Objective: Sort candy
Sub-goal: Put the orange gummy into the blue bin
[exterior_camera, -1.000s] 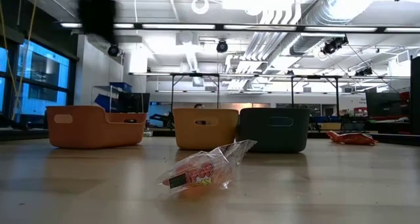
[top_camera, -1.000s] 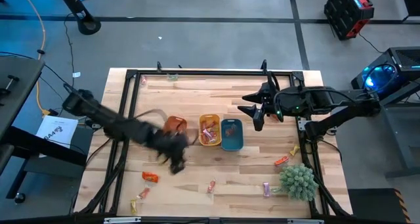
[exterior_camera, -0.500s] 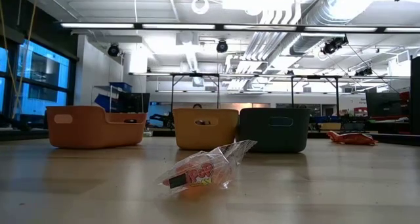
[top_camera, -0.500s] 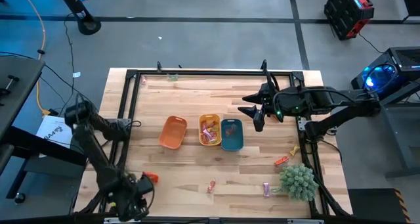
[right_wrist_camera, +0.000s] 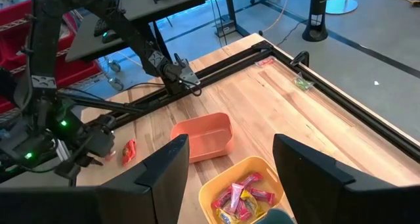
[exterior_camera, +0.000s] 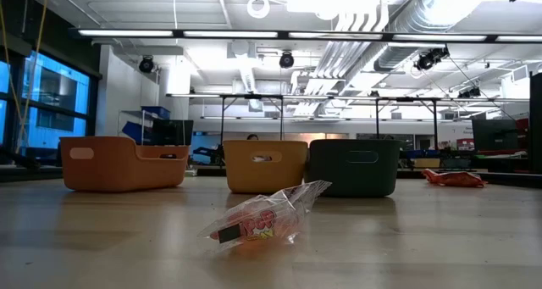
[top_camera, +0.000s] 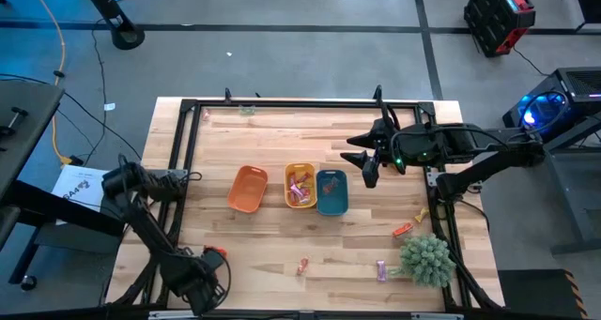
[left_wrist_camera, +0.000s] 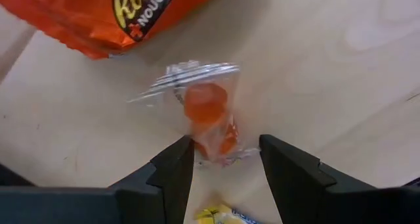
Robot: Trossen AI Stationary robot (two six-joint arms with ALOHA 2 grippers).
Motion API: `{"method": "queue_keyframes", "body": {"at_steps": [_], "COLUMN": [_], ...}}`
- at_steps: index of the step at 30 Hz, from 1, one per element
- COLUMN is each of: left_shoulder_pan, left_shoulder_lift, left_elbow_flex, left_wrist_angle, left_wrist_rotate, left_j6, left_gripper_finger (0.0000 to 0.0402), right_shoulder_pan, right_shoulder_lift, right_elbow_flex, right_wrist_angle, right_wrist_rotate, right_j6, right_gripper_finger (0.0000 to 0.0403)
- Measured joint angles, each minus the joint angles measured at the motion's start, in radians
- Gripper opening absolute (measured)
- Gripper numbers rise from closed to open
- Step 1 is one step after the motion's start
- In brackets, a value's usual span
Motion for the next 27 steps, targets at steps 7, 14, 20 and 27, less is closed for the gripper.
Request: {"method": "queue_keyframes", "body": {"at_steps": [7, 14, 20, 27], "left_shoulder_pan": [0.032, 0.039, 0.181, 0.545], "left_shoulder_lift": [-0.060, -0.282, -0.409, -0.387], "left_elbow_flex": [-0.002, 0.000, 0.002, 0.002], "left_wrist_angle": [-0.003, 0.003, 0.006, 0.247], "left_wrist_rotate": [-0.038, -0.251, -0.451, -0.437], "left_j6": [0.058, 0.139, 0.423, 1.015], "left_gripper_finger": [0.0032, 0.0014, 0.0006, 0.0005], "right_shoulder_pan": [0.000, 0.000, 0.000, 0.000], "right_shoulder_lift": [0.000, 0.000, 0.000, 0.000], "right_elbow_flex": [0.000, 0.000, 0.000, 0.000], "right_wrist_angle": [-0.012, -0.031, -0.030, -0.021], "right_wrist_rotate": [-0.001, -0.004, -0.004, 0.024], "right_j6": [0.007, 0.007, 0.001, 0.008], "right_gripper_finger": [0.0215, 0.0215, 0.0215, 0.0215]}}
